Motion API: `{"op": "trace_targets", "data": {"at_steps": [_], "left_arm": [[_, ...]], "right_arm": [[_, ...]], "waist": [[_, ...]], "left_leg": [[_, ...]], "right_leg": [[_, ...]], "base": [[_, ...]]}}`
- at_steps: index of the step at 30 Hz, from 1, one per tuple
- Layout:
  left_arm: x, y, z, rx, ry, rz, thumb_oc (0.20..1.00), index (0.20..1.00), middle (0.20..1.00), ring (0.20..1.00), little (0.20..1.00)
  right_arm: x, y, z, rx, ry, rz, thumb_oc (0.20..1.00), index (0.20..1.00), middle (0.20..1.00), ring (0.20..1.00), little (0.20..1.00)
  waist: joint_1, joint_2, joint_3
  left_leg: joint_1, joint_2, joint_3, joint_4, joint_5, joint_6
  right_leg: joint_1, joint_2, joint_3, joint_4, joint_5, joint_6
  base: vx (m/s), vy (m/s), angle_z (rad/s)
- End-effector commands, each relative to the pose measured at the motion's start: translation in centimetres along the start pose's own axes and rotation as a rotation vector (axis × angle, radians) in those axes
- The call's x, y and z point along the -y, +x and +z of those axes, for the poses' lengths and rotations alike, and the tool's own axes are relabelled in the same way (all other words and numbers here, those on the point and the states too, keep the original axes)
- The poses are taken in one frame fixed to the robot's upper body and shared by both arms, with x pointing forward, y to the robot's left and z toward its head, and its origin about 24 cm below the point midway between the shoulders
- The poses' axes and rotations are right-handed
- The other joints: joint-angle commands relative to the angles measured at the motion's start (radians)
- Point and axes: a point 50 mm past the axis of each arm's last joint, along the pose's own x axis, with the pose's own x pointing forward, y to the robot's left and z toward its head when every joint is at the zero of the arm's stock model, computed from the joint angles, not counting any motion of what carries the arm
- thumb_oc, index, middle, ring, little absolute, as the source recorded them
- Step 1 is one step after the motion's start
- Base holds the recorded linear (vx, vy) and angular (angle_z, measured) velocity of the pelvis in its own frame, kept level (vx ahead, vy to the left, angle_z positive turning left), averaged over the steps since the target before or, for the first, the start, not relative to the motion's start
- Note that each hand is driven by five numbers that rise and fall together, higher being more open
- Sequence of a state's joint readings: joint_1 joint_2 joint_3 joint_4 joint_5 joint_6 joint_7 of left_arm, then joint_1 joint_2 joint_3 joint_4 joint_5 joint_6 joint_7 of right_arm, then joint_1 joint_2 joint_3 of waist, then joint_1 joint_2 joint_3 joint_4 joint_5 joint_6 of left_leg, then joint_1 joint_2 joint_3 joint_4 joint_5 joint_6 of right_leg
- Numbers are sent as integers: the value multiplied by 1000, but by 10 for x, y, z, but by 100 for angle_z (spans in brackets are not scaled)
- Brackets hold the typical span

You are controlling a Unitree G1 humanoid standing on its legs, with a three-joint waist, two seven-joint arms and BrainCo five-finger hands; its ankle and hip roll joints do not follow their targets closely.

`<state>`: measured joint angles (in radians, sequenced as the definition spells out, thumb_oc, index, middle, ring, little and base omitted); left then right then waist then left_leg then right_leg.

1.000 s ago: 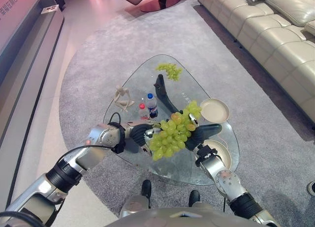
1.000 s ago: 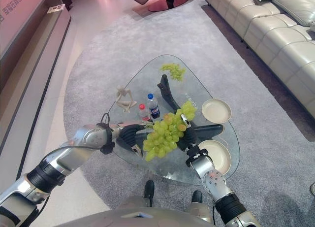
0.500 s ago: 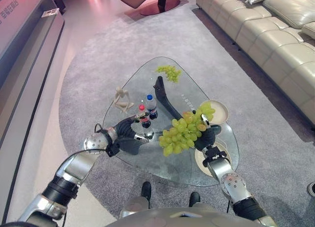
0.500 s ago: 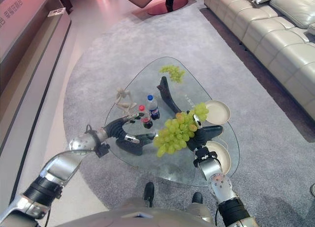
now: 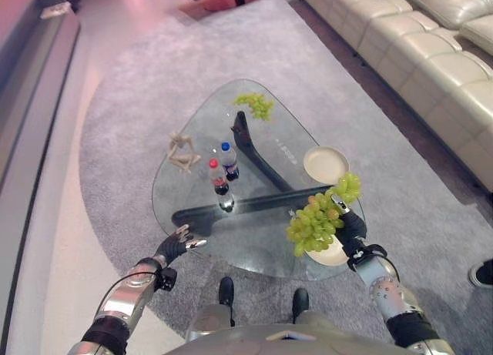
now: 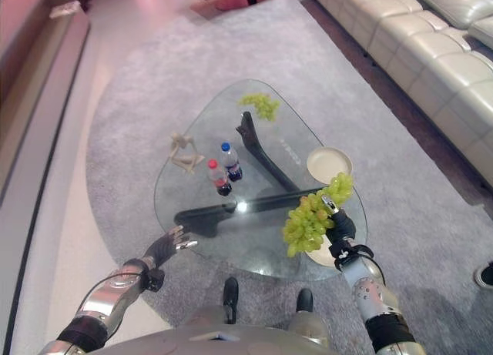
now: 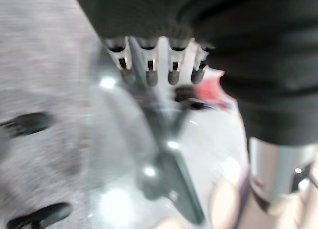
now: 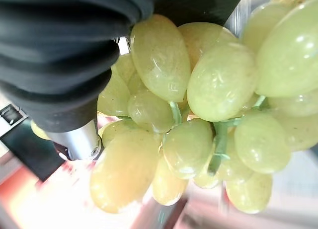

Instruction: Pick up fruits into the plate

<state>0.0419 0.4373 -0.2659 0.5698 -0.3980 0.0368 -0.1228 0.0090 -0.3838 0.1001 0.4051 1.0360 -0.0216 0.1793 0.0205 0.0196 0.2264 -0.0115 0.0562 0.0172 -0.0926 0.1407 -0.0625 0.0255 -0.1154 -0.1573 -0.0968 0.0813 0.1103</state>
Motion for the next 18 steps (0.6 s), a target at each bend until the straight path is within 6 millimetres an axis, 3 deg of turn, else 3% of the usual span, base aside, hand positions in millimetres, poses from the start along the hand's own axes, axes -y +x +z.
{"op": "trace_targets", "data": {"at_steps": [1,11,13,18], "left_arm": [[-11,15,40,155,-53,63,1000,1000,1000,1000,1000],[-15,30,32,51,-56,83,1000,1000,1000,1000,1000],[-15,30,32,50,-52,85,1000,1000,1000,1000,1000],[-14,34,33,35,-30,83,1000,1000,1000,1000,1000]], "right_arm": [[-40,28,67,256,-101,155,200,200,200,200,200],[-46,52,126,328,-394,45,200,200,200,200,200],[-46,53,130,328,-421,37,200,200,200,200,200],[-46,59,165,351,-673,-81,200,200,200,200,200]], "waist": [[-3,-3,125],[-41,10,262],[-44,11,268],[-56,24,294]], "left_leg": [[28,-38,45,70,-137,24],[-102,-47,41,130,-130,29],[-112,-48,40,134,-130,29],[-208,-59,38,160,-116,30]], "right_leg": [[-13,6,16,45,-8,0],[-158,13,70,106,5,-10],[-170,14,73,111,6,-11],[-283,20,88,149,12,-20]], "base": [[-124,-75,-17],[-135,-59,-14],[-87,-12,-33],[-103,-2,-18]]}}
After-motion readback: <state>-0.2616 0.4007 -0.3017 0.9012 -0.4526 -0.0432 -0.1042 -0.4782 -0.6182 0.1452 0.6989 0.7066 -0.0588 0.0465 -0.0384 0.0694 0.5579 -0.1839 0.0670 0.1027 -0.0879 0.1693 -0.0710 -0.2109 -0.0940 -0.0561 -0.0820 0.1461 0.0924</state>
